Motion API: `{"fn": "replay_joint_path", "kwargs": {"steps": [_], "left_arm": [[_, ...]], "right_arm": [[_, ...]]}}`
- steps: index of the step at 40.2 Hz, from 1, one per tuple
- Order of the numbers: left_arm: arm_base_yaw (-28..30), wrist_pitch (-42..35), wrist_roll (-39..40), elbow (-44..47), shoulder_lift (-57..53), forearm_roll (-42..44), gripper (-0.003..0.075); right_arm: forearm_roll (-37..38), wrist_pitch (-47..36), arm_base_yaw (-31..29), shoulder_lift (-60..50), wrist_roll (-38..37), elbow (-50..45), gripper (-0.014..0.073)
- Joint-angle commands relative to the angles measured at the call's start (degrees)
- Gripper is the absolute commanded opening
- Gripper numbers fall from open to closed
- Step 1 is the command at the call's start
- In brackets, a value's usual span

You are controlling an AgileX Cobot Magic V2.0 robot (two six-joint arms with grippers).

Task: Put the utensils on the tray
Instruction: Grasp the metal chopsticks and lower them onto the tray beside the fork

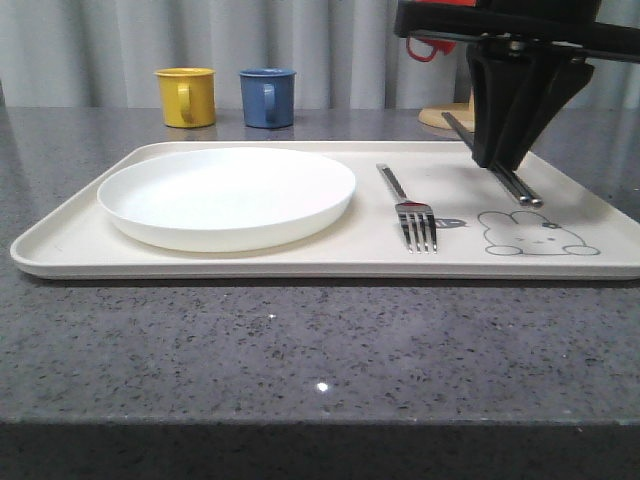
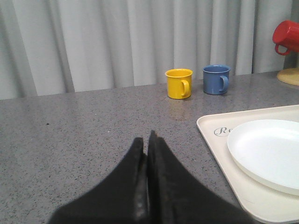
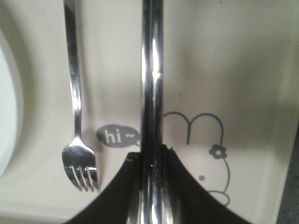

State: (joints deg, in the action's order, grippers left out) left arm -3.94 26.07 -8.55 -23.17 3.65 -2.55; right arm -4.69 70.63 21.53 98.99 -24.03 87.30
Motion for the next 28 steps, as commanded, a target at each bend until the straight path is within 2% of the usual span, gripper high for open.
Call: {"fn": "replay_joint_path", "kwargs": {"steps": [1,22,25,28], "left_arm": [[-0.3,-4.58,0.09,-1.33,0.74,-0.58,-0.0018],[-0.3,-4.58,0.09,-1.33,0.74,-0.58,-0.0018],[-0.3,-4.58,0.09,-1.33,0.74,-0.58,-0.0018],[-0.3,-4.58,0.09,-1.33,0.74,-0.58,-0.0018]], "right_arm": [[-0.19,2.47,-0.03,-0.67,-0.38,3.33,0.0004],[-0.19,3.07,-0.03,4.74,-1.53,3.69,0.0011],[-0.19,3.31,-0.03,4.74,-1.53,3.69,0.006],[-0.19,3.3,-0.03,4.74,-1.53,3.69,0.0148]]}}
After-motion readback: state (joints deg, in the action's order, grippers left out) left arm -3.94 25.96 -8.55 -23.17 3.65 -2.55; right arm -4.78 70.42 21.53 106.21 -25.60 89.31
